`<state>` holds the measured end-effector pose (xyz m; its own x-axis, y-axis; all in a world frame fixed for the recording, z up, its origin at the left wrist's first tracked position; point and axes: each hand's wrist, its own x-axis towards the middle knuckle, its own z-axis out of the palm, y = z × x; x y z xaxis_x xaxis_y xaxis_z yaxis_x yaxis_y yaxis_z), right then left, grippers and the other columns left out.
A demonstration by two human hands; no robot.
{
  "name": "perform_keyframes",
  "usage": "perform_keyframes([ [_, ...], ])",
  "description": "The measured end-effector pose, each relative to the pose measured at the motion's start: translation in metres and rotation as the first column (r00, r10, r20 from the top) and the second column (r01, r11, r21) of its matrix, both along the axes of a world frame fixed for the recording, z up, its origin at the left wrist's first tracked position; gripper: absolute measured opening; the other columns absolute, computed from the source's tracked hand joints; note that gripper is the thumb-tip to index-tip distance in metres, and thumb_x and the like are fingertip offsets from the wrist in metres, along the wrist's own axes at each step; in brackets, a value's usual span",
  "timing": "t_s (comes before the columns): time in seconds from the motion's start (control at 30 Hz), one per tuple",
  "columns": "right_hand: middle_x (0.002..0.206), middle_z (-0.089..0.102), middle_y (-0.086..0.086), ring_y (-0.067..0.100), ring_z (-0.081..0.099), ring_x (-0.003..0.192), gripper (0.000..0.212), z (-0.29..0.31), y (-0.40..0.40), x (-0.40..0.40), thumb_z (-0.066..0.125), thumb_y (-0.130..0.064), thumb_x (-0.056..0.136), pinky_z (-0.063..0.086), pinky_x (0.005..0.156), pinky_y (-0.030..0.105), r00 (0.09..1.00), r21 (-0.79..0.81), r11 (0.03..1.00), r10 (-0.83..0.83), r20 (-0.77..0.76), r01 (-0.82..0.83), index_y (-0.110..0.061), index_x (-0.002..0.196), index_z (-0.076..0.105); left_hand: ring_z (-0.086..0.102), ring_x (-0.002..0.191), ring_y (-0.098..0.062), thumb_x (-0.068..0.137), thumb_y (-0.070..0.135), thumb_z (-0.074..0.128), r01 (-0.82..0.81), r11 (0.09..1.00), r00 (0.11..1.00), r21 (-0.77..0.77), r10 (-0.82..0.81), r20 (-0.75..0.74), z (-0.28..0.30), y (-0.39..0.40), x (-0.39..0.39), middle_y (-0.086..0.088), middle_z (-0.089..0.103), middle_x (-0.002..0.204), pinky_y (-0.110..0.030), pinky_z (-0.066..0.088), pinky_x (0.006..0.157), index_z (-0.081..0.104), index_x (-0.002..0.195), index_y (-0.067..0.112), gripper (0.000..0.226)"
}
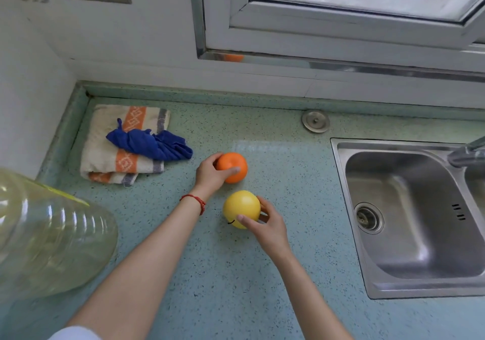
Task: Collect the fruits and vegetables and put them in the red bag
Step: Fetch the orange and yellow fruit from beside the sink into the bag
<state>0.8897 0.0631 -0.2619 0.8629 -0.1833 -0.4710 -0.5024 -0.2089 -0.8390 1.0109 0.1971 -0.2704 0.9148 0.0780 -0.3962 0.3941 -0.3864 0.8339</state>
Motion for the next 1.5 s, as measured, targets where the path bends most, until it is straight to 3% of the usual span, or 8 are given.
perform_keyframes([
  [0.17, 0.126, 0.056, 0.002, 0.012, 0.055, 0.102, 0.066, 0.003, -0.006, -0.003, 0.079, -0.025, 0.07, 0.045, 0.067, 0.01, 1.0, -0.001, 1.0, -0.017, 0.023, 0.017, -0.02, 0.129, 0.05, 0.049, 0.118, -0.028, 0.07, 0.024, 0.077, -0.098, 0.99, 0.995, -0.1, 0.096, -0.027, -0.002, 0.007, -0.008, -0.013, 0.053, 0.13, -0.039, 0.042, 0.095, 0.051, 0.126, 0.011, 0.063],
  [0.37, 0.126, 0.056, 0.005, 0.018, 0.057, 0.107, 0.066, 0.012, -0.022, -0.008, 0.078, -0.026, 0.071, 0.05, 0.087, 0.032, 0.998, 0.024, 0.999, -0.04, 0.056, 0.039, -0.018, 0.13, 0.049, 0.049, 0.113, -0.021, 0.072, 0.02, 0.075, -0.231, 0.945, 0.973, -0.23, 0.226, -0.048, -0.001, 0.027, -0.04, -0.013, 0.052, 0.13, -0.032, 0.04, 0.091, 0.051, 0.126, 0.01, 0.06],
  [0.63, 0.117, 0.054, 0.003, 0.019, 0.058, 0.097, 0.059, 0.024, -0.037, -0.01, 0.075, -0.023, 0.075, 0.046, 0.079, 0.031, 0.993, 0.081, 0.993, 0.073, 0.096, -0.081, -0.021, 0.128, 0.05, 0.053, 0.108, -0.02, 0.074, 0.014, 0.073, -0.438, 0.838, 0.894, -0.327, 0.445, -0.057, -0.002, 0.043, -0.111, -0.007, 0.056, 0.12, -0.035, 0.042, 0.096, 0.053, 0.123, 0.005, 0.054],
  [0.83, 0.115, 0.056, 0.004, 0.022, 0.061, 0.098, 0.055, 0.023, -0.044, -0.017, 0.075, -0.022, 0.075, 0.052, 0.085, 0.039, 0.955, 0.107, 0.954, 0.265, 0.13, -0.279, -0.02, 0.125, 0.052, 0.054, 0.101, -0.022, 0.077, 0.005, 0.068, -0.631, 0.673, 0.741, -0.385, 0.67, -0.043, 0.007, 0.041, -0.173, -0.014, 0.058, 0.112, -0.039, 0.048, 0.088, 0.054, 0.119, 0.003, 0.045],
  [1.03, 0.112, 0.059, 0.006, 0.02, 0.062, 0.096, 0.044, 0.025, -0.039, -0.03, 0.075, -0.021, 0.075, 0.051, 0.081, 0.036, 0.87, 0.128, 0.865, 0.464, 0.165, -0.485, -0.027, 0.113, 0.053, 0.055, 0.098, -0.022, 0.08, 0.007, 0.066, -0.748, 0.494, 0.565, -0.444, 0.825, -0.034, 0.018, 0.032, -0.244, -0.01, 0.057, 0.11, -0.015, 0.054, 0.054, 0.055, 0.113, 0.012, 0.036],
  [1.13, 0.109, 0.059, 0.004, 0.022, 0.061, 0.099, 0.043, 0.025, -0.025, -0.045, 0.075, -0.021, 0.075, 0.051, 0.083, 0.036, 0.824, 0.134, 0.816, 0.541, 0.168, -0.562, -0.028, 0.112, 0.053, 0.055, 0.099, -0.023, 0.08, 0.008, 0.066, -0.784, 0.437, 0.5, -0.442, 0.866, -0.031, 0.019, 0.033, -0.283, -0.01, 0.057, 0.11, -0.016, 0.054, 0.056, 0.055, 0.108, 0.015, 0.031],
  [1.33, 0.113, 0.059, 0.008, 0.021, 0.06, 0.1, 0.042, 0.029, 0.019, -0.087, 0.075, -0.019, 0.075, 0.052, 0.083, 0.038, 0.683, 0.123, 0.673, 0.704, 0.193, -0.729, -0.027, 0.11, 0.053, 0.056, 0.095, -0.022, 0.079, 0.007, 0.066, -0.858, 0.259, 0.304, -0.443, 0.952, -0.032, 0.023, 0.045, -0.363, -0.004, 0.061, 0.097, -0.033, 0.051, 0.074, 0.056, 0.116, 0.007, 0.038],
  [1.5, 0.113, 0.057, 0.005, 0.02, 0.058, 0.1, 0.046, 0.036, 0.06, -0.132, 0.074, -0.021, 0.077, 0.049, 0.079, 0.031, 0.526, 0.098, 0.517, 0.825, 0.209, -0.85, -0.021, 0.119, 0.053, 0.058, 0.087, -0.011, 0.08, 0.007, 0.066, -0.881, 0.133, 0.145, -0.454, 0.989, 0.008, 0.026, 0.057, -0.434, 0.003, 0.06, 0.095, -0.019, 0.055, 0.063, 0.057, 0.111, 0.015, 0.033],
])
